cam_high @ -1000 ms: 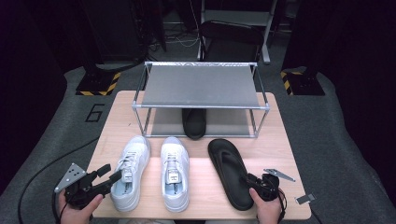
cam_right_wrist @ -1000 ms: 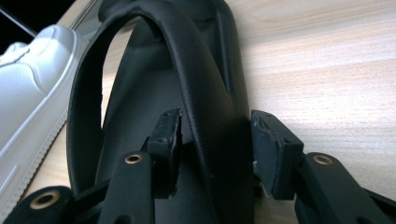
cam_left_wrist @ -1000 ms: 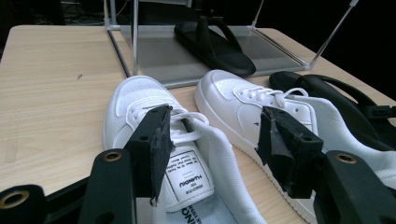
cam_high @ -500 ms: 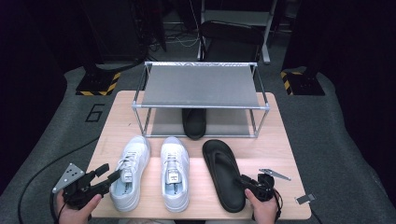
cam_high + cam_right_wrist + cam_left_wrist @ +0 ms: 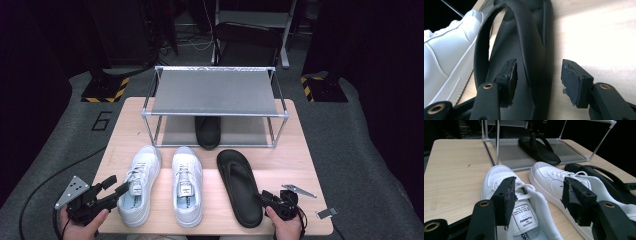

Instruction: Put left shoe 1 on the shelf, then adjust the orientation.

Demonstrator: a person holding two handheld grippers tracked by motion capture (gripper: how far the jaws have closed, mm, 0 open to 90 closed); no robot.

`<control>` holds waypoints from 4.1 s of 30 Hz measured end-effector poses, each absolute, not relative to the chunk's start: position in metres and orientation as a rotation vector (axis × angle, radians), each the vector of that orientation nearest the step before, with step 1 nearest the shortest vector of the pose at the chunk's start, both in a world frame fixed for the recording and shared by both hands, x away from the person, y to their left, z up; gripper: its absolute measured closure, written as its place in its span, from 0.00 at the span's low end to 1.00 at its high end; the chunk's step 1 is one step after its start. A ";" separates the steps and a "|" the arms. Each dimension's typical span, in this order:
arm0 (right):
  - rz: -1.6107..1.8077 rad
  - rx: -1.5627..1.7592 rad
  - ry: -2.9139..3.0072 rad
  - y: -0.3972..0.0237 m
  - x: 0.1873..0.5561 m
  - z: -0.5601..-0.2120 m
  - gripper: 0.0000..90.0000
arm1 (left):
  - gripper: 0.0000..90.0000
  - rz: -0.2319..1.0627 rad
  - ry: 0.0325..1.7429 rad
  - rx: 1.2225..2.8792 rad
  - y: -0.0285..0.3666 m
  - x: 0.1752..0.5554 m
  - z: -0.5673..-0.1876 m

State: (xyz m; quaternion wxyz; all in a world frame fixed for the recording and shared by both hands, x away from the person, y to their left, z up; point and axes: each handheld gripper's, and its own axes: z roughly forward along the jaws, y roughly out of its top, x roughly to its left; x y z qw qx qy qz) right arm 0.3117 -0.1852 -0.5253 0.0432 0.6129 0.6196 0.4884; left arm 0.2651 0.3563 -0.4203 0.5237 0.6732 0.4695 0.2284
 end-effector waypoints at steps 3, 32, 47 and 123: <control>1.499 1.894 1.904 -0.186 0.309 -0.531 0.52 | 0.49 0.554 1.128 1.605 0.356 0.265 -0.421; 1.539 1.843 2.021 -0.179 0.307 -0.534 0.60 | 0.49 0.547 1.137 1.611 0.355 0.265 -0.422; 1.548 1.885 1.994 -0.179 0.306 -0.535 0.68 | 0.49 0.539 1.138 1.617 0.355 0.265 -0.424; 1.658 1.926 1.711 -0.192 0.297 -0.522 0.73 | 0.49 0.552 1.158 1.596 0.363 0.264 -0.428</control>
